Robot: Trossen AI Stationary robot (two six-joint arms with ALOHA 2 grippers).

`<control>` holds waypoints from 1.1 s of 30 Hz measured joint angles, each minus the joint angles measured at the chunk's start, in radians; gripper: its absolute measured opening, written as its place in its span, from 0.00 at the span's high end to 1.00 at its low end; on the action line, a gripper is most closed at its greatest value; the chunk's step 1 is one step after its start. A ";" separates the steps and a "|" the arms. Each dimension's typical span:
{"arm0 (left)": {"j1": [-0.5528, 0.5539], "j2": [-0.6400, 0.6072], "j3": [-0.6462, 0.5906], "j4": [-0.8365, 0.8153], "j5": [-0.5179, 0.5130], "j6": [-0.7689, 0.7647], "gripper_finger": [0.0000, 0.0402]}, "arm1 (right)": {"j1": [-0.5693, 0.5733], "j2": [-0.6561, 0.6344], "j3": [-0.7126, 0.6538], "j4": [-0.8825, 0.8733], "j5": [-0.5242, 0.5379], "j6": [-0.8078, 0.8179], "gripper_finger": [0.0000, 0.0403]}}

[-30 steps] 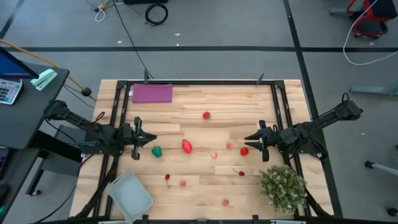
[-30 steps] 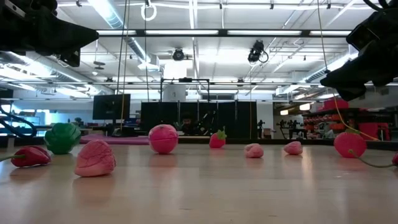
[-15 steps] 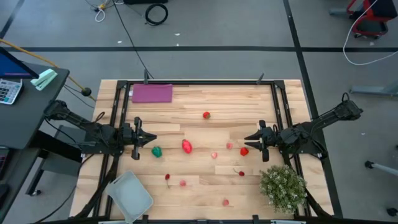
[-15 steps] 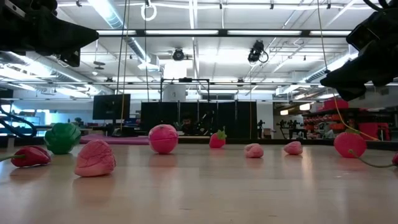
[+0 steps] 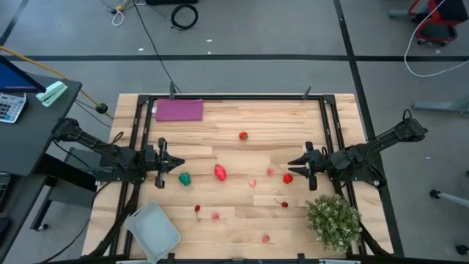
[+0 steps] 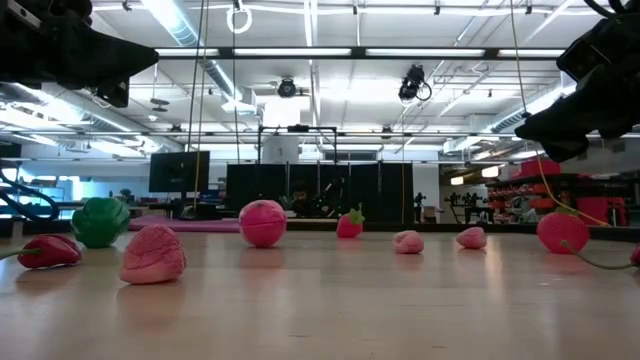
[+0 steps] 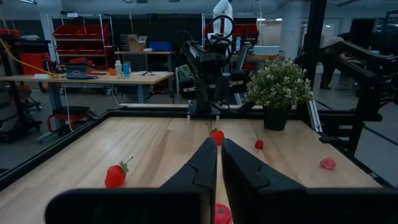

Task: Pick and placing Produce into tupperware

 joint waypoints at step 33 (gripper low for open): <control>-0.014 0.000 0.000 0.151 0.020 0.000 0.95 | 0.000 0.000 0.000 0.000 0.000 0.000 0.73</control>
